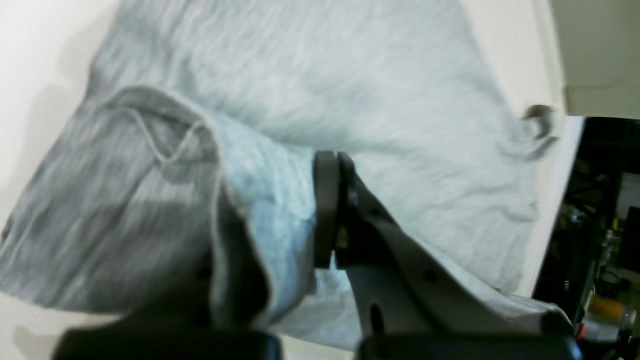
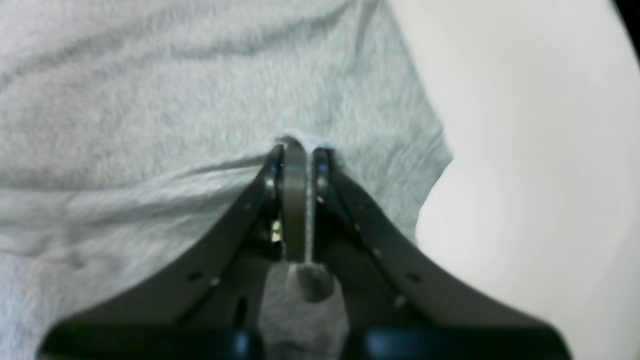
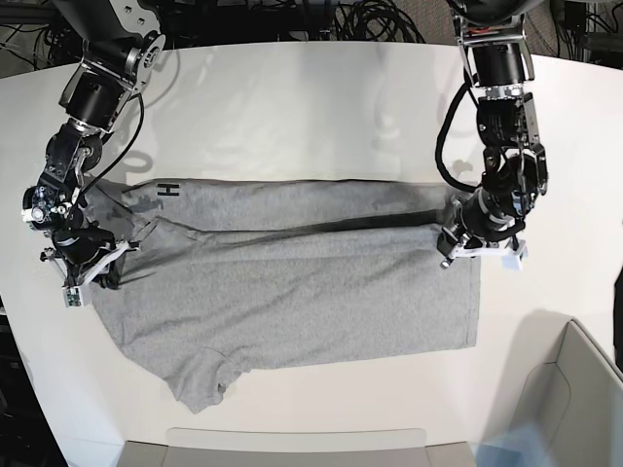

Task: Fold the T-shirt properly
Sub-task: 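Lay the folded edge down and open both grippers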

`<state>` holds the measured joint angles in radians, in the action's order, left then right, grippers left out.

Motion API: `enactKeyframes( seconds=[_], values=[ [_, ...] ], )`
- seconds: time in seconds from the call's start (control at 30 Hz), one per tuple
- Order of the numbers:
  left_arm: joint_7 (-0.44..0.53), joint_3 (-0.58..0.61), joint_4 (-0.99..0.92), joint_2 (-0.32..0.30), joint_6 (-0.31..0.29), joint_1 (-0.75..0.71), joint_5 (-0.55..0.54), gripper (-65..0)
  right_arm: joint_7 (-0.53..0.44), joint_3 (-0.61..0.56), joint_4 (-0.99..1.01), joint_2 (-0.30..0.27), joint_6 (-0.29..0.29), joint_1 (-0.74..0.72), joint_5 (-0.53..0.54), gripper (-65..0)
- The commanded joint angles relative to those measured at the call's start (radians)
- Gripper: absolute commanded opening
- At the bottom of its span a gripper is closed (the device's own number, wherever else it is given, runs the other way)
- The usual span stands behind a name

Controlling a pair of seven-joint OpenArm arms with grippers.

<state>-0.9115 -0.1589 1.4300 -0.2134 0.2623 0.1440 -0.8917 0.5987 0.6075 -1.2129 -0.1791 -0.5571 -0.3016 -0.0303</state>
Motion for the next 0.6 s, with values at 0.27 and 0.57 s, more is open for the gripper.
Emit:
enactKeyframes(
  seconds=[0.27, 0.57],
  values=[
    [0.039, 0.005, -0.090, -0.011, 0.009, 0.058, -0.007, -54.6, -0.081, 0.002, 0.025, -0.017, 0.007, -0.035, 0.016, -55.3],
    [0.039, -0.001, 0.053, -0.011, 0.009, 0.024, -0.007, -43.0, -0.075, 0.002, -0.054, -0.017, 0.007, -0.032, 0.019, -39.4]
  ],
)
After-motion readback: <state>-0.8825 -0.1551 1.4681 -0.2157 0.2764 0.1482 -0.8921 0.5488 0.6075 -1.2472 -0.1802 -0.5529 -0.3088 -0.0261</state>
